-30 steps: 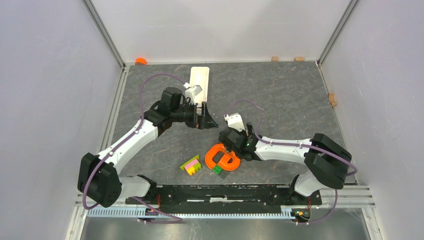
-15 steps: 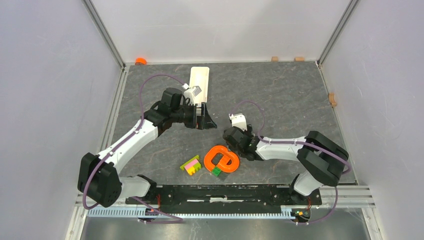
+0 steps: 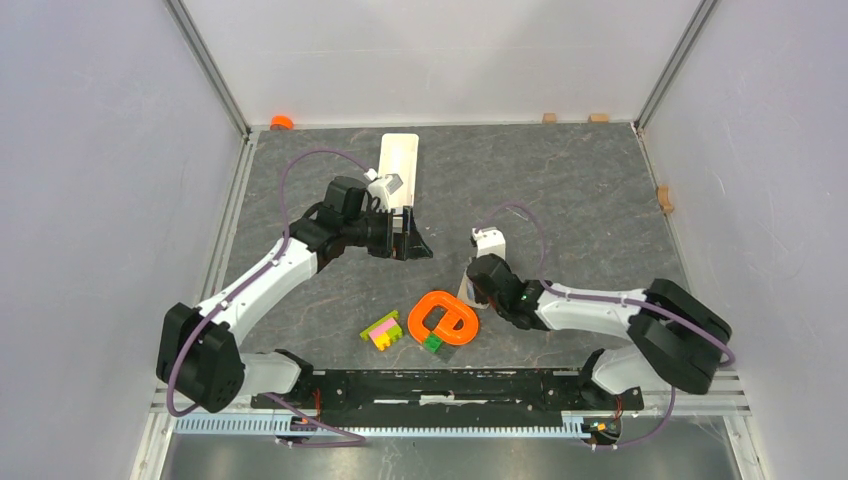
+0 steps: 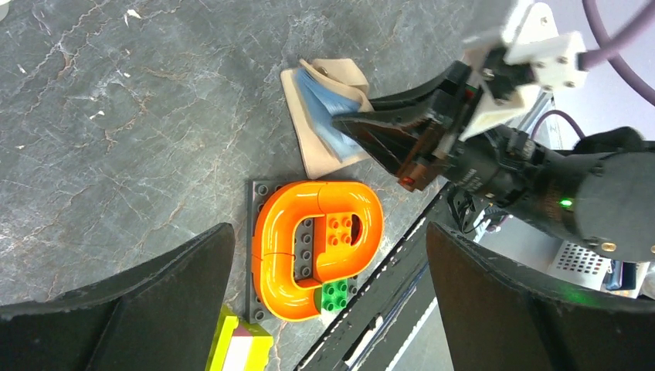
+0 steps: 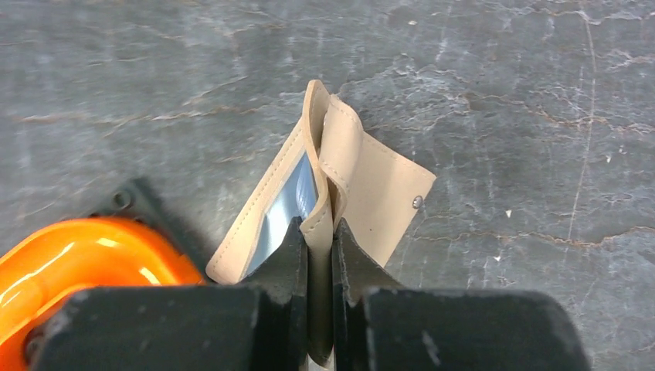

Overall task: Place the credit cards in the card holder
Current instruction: Pick up the card holder from the center of the board.

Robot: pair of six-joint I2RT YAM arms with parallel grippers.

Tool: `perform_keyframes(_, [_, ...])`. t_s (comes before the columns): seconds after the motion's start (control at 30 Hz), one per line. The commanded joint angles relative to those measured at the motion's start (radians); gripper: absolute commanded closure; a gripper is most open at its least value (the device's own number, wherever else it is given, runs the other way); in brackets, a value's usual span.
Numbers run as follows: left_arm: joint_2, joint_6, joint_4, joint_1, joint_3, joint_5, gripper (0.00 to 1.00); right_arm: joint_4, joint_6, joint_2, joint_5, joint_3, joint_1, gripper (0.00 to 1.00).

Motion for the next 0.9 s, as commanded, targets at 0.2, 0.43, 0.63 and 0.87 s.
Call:
perform_keyframes(0.2, [-0.031,0.024,0.072,-0.003,0.01,0.05,0.0,0.271,-0.059,-0.345,-0.187,-0.126,0.005,1.0])
perform_keyframes(0.43, [-0.057,-0.008,0.169,-0.003,-0.023,0.155,0.0,0.348,-0.078,-0.479,-0.231,-0.16,0.006,1.0])
perform_keyframes(0.63, [-0.066,-0.054,0.241,-0.003,-0.044,0.219,0.0,0.543,-0.047,-0.587,-0.269,-0.253,0.006,1.0])
perform_keyframes(0.87, [-0.004,-0.105,0.218,-0.003,-0.041,0.218,0.0,0.667,-0.057,-0.62,-0.277,-0.279,0.006,1.0])
